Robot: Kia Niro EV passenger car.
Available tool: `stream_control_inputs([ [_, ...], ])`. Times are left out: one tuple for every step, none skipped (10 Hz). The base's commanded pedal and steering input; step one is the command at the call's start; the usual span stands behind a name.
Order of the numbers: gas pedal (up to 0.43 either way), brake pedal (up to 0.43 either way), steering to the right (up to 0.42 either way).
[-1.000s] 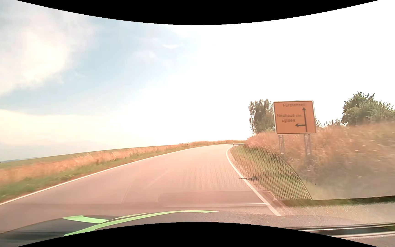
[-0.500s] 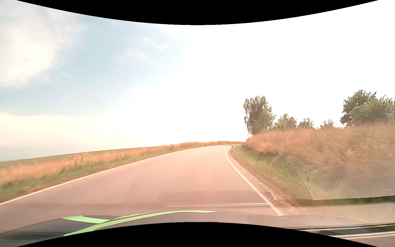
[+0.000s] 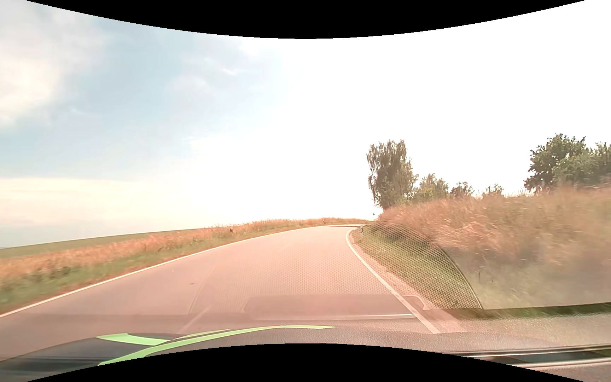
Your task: Follow the waypoints while adhering to traffic rules and regulations
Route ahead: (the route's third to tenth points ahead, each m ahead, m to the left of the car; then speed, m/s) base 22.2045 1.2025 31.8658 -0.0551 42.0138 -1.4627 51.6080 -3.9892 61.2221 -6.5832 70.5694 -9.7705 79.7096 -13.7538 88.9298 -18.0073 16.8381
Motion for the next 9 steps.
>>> stream_control_inputs([
  [0.0,0.0,0.031],
  [0.0,0.0,0.029],
  [0.0,0.0,0.028],
  [0.0,0.0,0.027],
  [0.0,0.0,0.026],
  [0.0,0.0,0.024],
  [0.0,0.0,0.024],
  [0.0,0.0,0.024],
  [0.0,0.006,0.024],
])
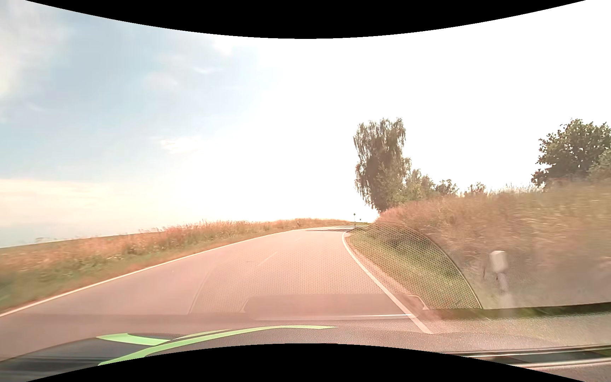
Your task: Follow the waypoints while adhering to traffic rules and regulations
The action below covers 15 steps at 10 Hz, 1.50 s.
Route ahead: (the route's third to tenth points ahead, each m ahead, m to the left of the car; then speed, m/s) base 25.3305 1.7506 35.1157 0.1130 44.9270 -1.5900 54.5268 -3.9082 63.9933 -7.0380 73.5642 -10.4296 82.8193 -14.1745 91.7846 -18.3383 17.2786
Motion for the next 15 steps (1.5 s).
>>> stream_control_inputs([
  [0.0,0.018,0.024],
  [0.0,0.03,0.024],
  [0.0,0.043,0.024],
  [0.0,0.049,0.023],
  [0.0,0.061,0.024],
  [0.0,0.067,0.024],
  [0.0,0.073,0.024],
  [0.0,0.079,0.024],
  [0.0,0.085,0.024],
  [0.0,0.098,0.023],
  [0.0,0.11,0.023],
  [0.0,0.116,0.023],
  [0.0,0.122,0.023],
  [0.0,0.128,0.023],
  [0.0,0.134,0.024],
])
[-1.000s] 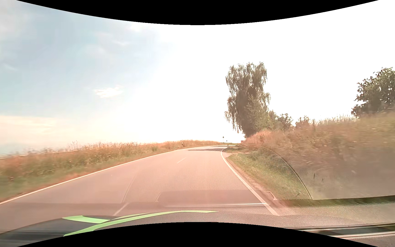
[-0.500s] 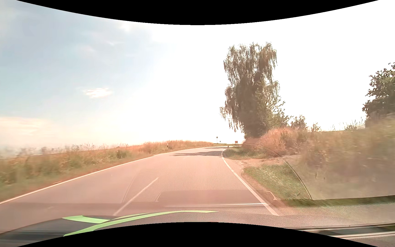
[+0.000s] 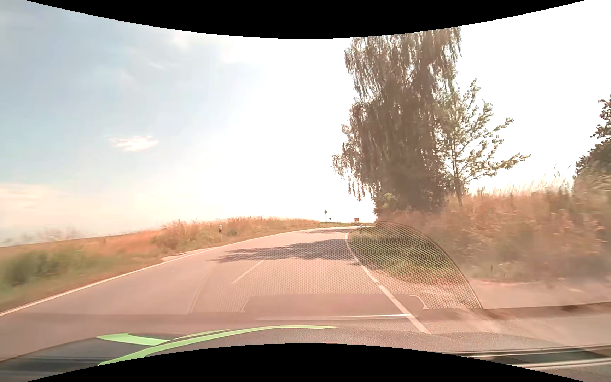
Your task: Follow the waypoints while adhering to traffic rules and regulations
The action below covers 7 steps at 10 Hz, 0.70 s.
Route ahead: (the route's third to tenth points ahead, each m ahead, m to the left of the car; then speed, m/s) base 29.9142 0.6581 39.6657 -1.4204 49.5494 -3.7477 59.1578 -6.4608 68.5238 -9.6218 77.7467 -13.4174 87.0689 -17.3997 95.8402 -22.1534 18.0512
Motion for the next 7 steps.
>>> stream_control_inputs([
  [0.0,0.14,0.025],
  [0.0,0.152,0.029],
  [0.0,0.159,0.029],
  [0.0,0.207,0.029],
  [0.0,0.226,0.028],
  [0.0,0.22,0.029],
  [0.0,0.201,0.028],
])
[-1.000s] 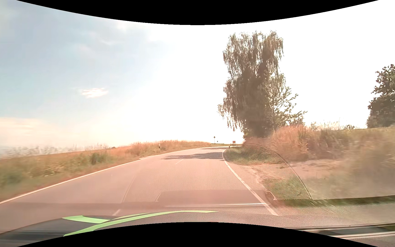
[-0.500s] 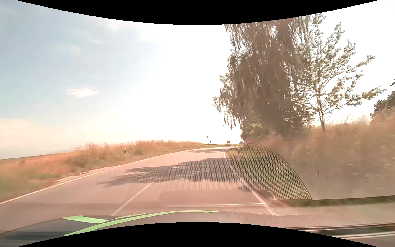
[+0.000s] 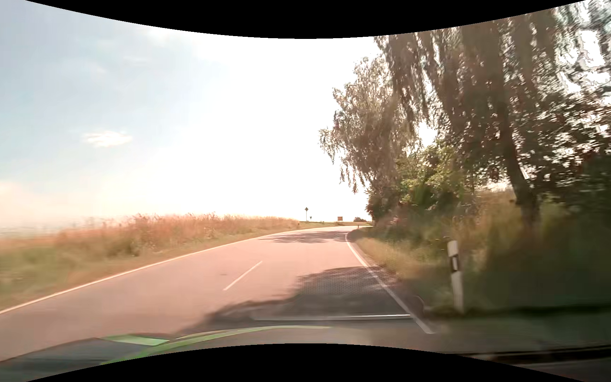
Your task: Follow the waypoints while adhering to traffic rules and regulations
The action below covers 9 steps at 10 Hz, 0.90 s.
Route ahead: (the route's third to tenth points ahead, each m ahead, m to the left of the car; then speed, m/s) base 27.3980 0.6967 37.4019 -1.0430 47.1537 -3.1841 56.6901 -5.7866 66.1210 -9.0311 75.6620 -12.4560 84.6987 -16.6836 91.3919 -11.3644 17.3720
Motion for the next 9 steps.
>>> stream_control_inputs([
  [0.0,0.201,0.029],
  [0.0,0.201,0.029],
  [0.0,0.201,0.029],
  [0.0,0.201,0.028],
  [0.0,0.201,0.028],
  [0.0,0.195,0.028],
  [0.0,0.201,0.028],
  [0.0,0.195,0.027],
  [0.0,0.195,0.026],
])
